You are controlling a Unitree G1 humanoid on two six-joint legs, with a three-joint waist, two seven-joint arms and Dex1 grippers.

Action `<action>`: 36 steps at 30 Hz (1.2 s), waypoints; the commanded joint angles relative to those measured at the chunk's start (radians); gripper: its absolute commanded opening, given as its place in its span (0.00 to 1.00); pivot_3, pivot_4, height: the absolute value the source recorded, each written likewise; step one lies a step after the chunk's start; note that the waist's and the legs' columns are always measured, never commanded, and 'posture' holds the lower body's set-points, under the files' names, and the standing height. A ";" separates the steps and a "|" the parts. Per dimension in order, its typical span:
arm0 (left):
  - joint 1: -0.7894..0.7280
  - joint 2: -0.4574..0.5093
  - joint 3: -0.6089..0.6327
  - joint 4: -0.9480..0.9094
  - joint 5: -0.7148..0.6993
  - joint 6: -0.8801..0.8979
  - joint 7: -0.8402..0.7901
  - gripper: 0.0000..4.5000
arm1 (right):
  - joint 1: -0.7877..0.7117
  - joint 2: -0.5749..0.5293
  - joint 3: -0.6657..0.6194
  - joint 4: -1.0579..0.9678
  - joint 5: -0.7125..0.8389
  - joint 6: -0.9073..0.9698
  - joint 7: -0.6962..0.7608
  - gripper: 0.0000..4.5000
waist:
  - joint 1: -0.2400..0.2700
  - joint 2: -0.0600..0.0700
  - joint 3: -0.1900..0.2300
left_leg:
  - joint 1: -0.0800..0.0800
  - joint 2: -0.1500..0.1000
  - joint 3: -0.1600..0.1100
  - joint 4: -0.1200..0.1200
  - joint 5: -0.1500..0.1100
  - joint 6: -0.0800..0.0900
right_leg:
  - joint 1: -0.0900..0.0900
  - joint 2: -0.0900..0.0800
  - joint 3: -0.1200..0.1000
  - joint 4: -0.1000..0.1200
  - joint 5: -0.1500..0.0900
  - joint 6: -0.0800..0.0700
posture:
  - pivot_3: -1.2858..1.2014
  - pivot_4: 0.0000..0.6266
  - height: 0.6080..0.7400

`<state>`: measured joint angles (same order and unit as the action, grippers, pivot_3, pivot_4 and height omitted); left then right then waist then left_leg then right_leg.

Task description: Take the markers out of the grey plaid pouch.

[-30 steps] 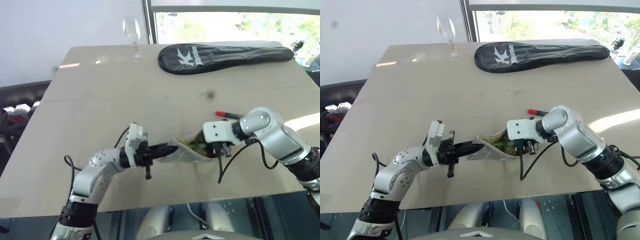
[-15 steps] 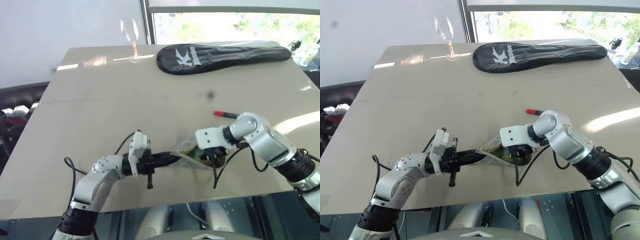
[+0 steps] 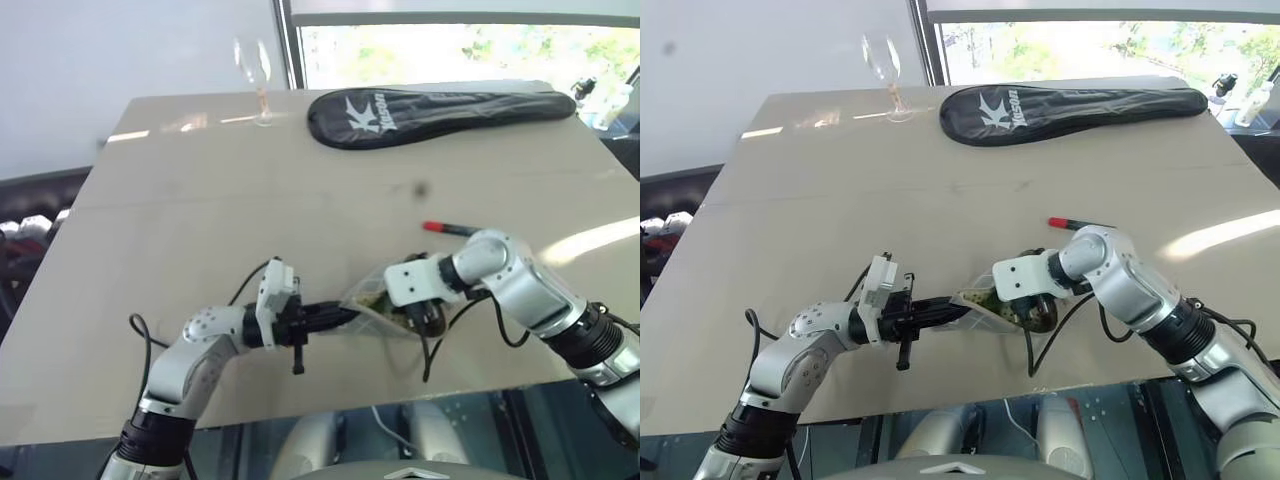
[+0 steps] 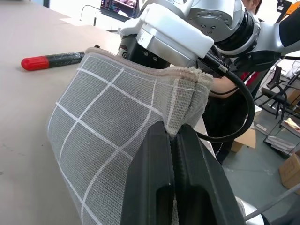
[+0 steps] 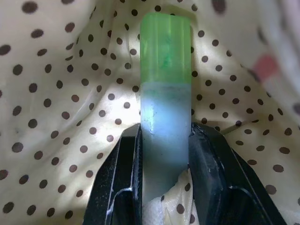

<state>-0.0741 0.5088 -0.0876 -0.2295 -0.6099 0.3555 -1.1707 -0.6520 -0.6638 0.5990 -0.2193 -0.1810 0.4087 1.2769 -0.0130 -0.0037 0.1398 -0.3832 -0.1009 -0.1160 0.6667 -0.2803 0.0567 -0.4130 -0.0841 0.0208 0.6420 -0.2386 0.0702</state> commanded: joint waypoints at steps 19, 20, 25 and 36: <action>0.017 0.006 0.007 -0.023 0.009 -0.024 0.011 0.00 | 0.044 0.027 0.013 -0.016 -0.028 -0.057 0.020 0.20 | 0.000 0.000 0.000 | 0.001 0.000 0.000 0.000 0.000 0.000 | 0.000 0.000 0.000 0.000 0.000 0.000 | 0.52 0.24 1.00; 0.017 0.007 0.007 -0.024 0.008 -0.024 0.012 0.00 | 0.045 0.029 0.012 -0.017 -0.029 -0.061 0.018 0.19 | 0.000 0.000 0.000 | 0.001 0.000 0.000 0.000 0.000 0.000 | 0.000 0.000 0.000 0.000 0.000 0.000 | 0.52 0.24 1.00; 0.016 0.011 0.005 -0.025 0.015 -0.026 0.016 0.00 | 0.044 0.047 -0.015 -0.014 -0.038 -0.045 -0.018 0.19 | 0.000 0.000 0.000 | 0.001 0.000 0.000 0.000 0.000 0.000 | 0.000 0.000 0.000 0.000 0.000 0.000 | 0.52 0.24 1.00; 0.036 0.067 0.048 -0.059 0.027 -0.035 0.024 0.00 | 0.105 -0.008 -0.219 -0.108 0.106 0.101 -0.055 0.19 | 0.006 0.001 0.001 | -0.001 0.000 0.000 0.000 0.000 0.000 | 0.000 0.000 0.001 0.000 0.000 0.000 | 0.52 0.24 1.00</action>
<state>-0.0472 0.5633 -0.0676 -0.2600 -0.5795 0.3350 -1.1493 -0.5493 -0.6567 0.4371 -0.2822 -0.1013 0.4864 1.2326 -0.0069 -0.0026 0.1406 -0.3841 -0.1011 -0.1163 0.6665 -0.2803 0.0567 -0.4133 -0.0845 0.0219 0.6415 -0.2387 0.0702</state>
